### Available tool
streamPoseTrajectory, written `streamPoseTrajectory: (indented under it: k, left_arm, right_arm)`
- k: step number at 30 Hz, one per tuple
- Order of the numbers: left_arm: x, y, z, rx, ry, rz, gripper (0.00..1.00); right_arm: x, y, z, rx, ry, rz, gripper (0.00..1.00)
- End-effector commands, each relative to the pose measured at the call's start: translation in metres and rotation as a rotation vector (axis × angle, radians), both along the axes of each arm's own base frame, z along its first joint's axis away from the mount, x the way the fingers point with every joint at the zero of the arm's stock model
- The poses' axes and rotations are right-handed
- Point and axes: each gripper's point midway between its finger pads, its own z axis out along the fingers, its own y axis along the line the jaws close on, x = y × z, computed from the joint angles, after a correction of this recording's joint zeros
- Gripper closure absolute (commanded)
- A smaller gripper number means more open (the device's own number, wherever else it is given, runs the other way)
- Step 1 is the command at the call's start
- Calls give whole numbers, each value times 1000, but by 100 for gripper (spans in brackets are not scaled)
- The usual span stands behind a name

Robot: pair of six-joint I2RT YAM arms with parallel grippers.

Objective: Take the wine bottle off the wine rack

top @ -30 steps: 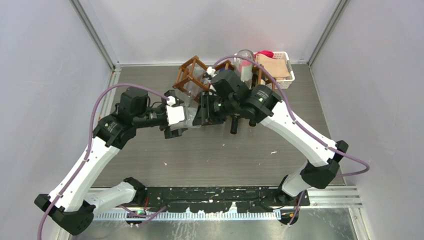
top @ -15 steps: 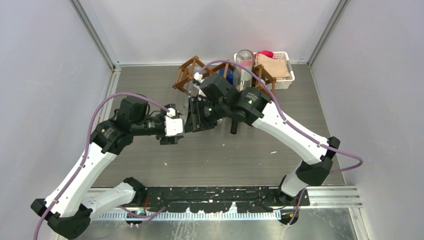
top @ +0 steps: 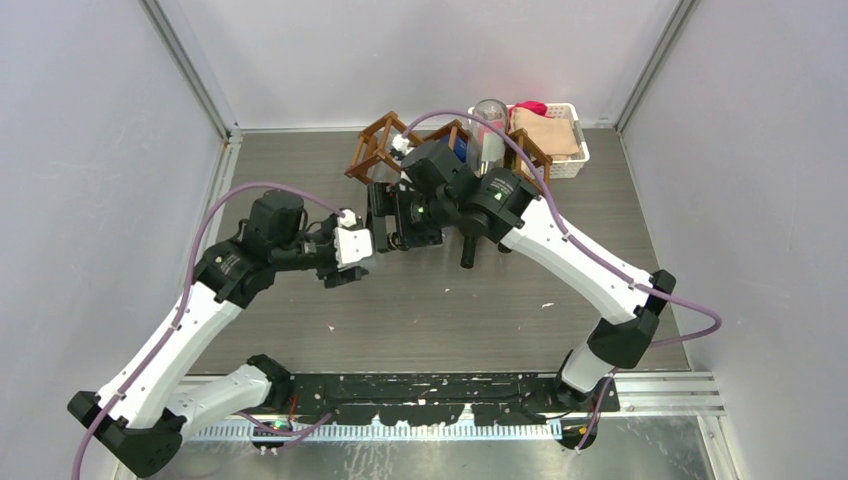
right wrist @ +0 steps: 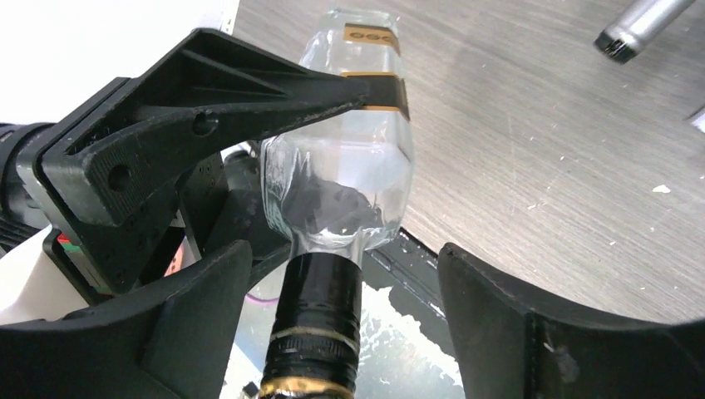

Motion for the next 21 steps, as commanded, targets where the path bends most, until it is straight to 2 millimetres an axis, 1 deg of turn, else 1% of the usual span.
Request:
streamPoseTrajectory:
  k: [1,4,7,9,10,12,14,18,21]
  left_arm:
    - [34,0,24,-54,-122,107,100]
    - [40,3,28,-76,-117,141,100]
    - [53,14,32,-112,-96,213,100]
    - [67,25,39,-156,-71,276,100]
    - [75,33,41,-176,-55,315,100]
    - [92,47,46,-214,-22,387,100]
    - [106,59,52,-258,16,452,100]
    - [137,81,63,-349,63,580,100]
    - [161,96,71,-421,72,667,100]
  right_arm:
    - [14,12,79,231,-144,-39,10]
    - [27,-6,80,203,-161,-111,6]
    - [38,-32,89,211,-187,-188,1]
    - [45,-52,98,228,-208,-241,0]
    - [47,-65,106,241,-225,-272,0]
    - [52,-84,114,247,-255,-324,0]
    - [58,-101,117,226,-284,-378,0]
    - [63,-116,115,187,-314,-424,0]
    - [66,-119,111,173,-318,-437,0]
